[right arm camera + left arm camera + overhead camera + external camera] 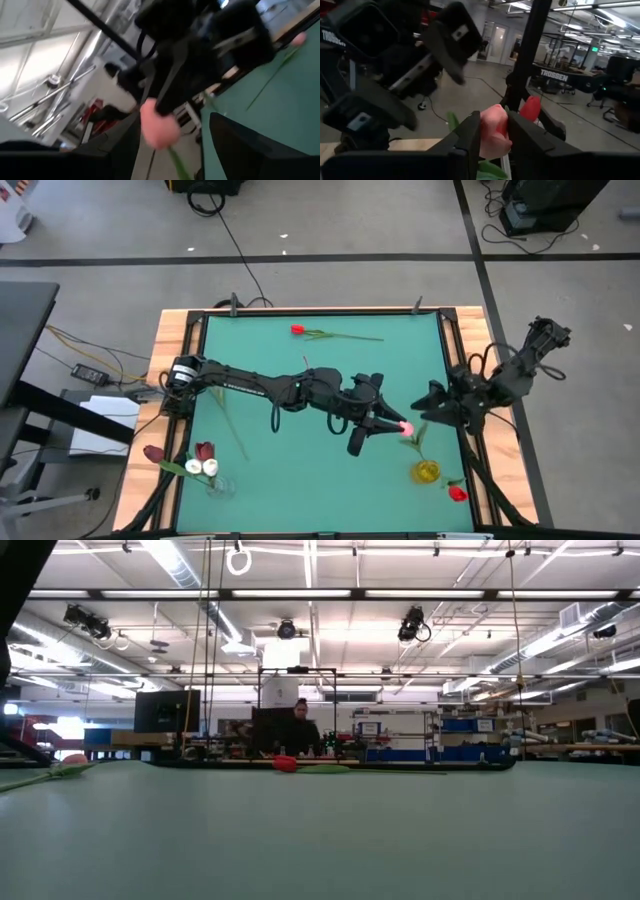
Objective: Sort flowers into vase by color
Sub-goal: Put the right pink flower into the yellow vase
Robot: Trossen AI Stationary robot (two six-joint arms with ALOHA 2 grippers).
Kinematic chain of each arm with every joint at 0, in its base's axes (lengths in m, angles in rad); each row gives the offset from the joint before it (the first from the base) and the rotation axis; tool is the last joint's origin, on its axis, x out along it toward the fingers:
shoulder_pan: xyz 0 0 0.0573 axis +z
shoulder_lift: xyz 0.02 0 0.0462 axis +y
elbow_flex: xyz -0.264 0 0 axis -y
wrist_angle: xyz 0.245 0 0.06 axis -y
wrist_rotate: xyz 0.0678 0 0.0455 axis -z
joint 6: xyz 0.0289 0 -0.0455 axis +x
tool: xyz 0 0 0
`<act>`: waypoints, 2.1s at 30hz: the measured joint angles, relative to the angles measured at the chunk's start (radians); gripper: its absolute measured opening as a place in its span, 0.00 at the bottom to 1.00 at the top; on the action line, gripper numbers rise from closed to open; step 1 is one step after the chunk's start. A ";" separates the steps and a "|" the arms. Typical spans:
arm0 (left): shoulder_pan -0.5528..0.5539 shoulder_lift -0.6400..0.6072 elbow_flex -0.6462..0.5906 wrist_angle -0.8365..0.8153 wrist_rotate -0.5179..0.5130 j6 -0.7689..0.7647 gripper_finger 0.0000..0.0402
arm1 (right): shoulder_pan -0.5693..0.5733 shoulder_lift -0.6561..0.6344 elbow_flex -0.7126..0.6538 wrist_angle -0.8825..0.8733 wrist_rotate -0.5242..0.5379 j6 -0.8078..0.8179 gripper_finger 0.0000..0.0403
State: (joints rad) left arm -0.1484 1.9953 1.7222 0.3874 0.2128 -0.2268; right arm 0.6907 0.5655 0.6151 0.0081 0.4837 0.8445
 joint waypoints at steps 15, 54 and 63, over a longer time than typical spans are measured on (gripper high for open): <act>-0.009 0.000 0.000 0.089 0.036 0.001 0.68 | -0.089 -0.013 0.000 -0.025 0.143 -0.059 0.61; 0.218 -0.437 -0.001 -0.917 -0.274 -0.021 0.62 | -0.839 0.405 0.000 -0.071 -1.431 -0.298 0.57; 0.206 -0.437 -0.001 -0.922 -0.273 -0.071 0.62 | -0.798 0.422 0.000 0.413 -1.691 -0.041 0.45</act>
State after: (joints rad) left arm 0.0571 1.5585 1.7214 -0.5350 -0.0597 -0.2979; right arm -0.1071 0.9873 0.6155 0.4213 -1.2077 0.8035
